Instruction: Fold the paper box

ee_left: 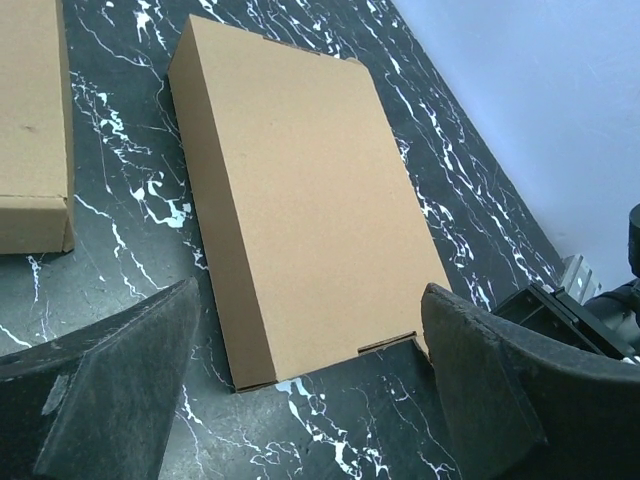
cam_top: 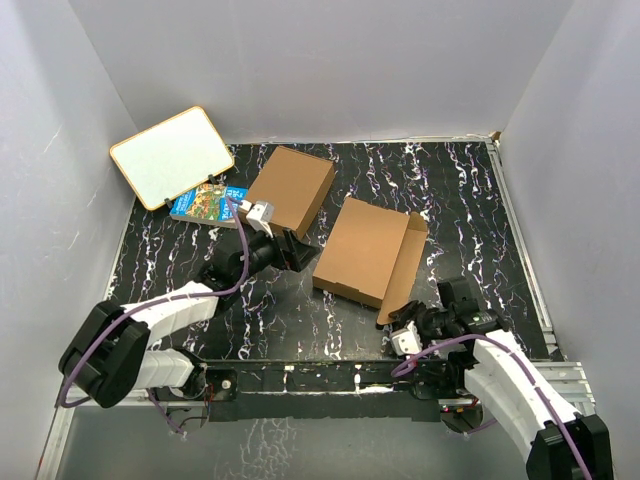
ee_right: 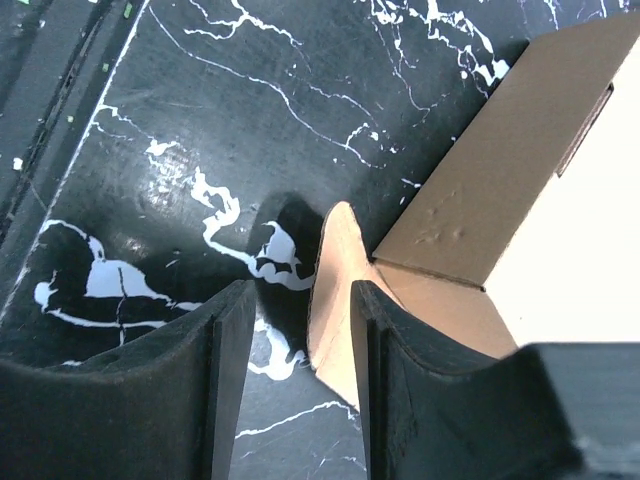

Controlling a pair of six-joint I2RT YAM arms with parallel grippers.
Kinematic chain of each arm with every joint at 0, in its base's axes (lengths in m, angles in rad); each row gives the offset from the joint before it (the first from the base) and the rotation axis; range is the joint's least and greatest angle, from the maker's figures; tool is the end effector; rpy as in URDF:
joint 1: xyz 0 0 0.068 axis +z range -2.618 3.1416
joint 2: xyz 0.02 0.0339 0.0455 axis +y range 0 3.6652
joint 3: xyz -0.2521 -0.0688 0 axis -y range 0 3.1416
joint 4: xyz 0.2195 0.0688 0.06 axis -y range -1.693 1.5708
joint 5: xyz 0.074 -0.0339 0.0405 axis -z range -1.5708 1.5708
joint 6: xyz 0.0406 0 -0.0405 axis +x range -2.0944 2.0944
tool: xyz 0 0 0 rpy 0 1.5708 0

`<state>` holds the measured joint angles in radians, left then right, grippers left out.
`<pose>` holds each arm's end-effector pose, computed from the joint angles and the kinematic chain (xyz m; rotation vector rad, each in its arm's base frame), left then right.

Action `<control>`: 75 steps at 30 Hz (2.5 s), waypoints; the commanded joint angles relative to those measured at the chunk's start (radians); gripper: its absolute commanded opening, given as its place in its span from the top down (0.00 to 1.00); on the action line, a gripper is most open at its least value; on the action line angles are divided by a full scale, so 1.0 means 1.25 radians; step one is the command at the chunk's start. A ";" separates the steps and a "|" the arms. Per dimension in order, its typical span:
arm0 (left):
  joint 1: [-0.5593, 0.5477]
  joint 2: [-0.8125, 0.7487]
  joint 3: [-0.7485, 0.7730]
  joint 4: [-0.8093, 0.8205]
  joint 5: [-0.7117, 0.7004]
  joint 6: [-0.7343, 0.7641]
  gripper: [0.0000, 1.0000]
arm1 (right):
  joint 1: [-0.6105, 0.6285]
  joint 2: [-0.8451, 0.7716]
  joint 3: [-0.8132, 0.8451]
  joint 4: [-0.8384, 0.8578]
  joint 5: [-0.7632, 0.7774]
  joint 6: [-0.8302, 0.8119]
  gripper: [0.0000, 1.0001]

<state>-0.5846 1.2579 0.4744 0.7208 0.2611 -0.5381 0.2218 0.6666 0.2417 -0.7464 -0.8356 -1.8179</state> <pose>0.2054 -0.1485 0.2339 0.2534 1.7243 -1.0570 0.0772 0.0483 0.1403 -2.0268 1.0075 0.3719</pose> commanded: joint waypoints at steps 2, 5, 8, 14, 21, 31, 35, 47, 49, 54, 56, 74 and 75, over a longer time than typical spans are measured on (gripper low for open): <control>-0.005 0.005 0.025 -0.002 -0.011 -0.001 0.11 | 0.048 -0.015 -0.031 0.178 0.006 0.085 0.55; -0.005 0.015 0.025 0.002 -0.010 -0.005 0.11 | 0.084 -0.022 -0.052 0.244 0.022 0.152 0.56; -0.005 0.024 0.026 0.005 -0.009 -0.006 0.11 | 0.117 -0.023 -0.068 0.307 0.053 0.216 0.59; -0.006 0.037 0.021 0.011 -0.013 -0.010 0.13 | 0.137 -0.023 -0.067 0.353 0.094 0.302 0.68; -0.022 0.083 0.035 -0.014 -0.029 0.027 0.13 | 0.137 -0.032 -0.052 0.369 0.138 0.376 0.79; -0.034 0.138 0.059 0.003 -0.004 0.042 0.12 | 0.135 -0.020 -0.029 0.375 0.167 0.457 0.81; -0.037 0.146 0.069 -0.003 -0.007 0.047 0.12 | 0.133 -0.002 -0.012 0.372 0.174 0.490 0.80; -0.054 0.160 0.100 -0.039 -0.021 0.060 0.12 | 0.122 0.006 0.020 0.341 0.159 0.538 0.72; -0.056 0.159 0.102 -0.041 -0.023 0.061 0.12 | 0.123 0.004 0.023 0.334 0.151 0.535 0.72; -0.059 0.162 0.105 -0.044 -0.024 0.061 0.12 | 0.123 0.004 0.026 0.320 0.128 0.525 0.70; -0.060 0.162 0.105 -0.045 -0.024 0.061 0.12 | 0.123 0.005 0.026 0.314 0.124 0.521 0.70; -0.064 0.196 0.140 -0.086 -0.031 0.096 0.12 | 0.080 0.080 0.054 0.289 0.154 0.585 0.92; -0.065 0.199 0.142 -0.085 -0.031 0.097 0.12 | 0.076 0.085 0.055 0.285 0.150 0.585 0.92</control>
<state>-0.6586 1.5043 0.6117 0.6212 0.2245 -0.4400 0.3401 0.7483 0.2661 -0.3931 -0.6353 -1.1294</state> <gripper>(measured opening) 0.883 0.095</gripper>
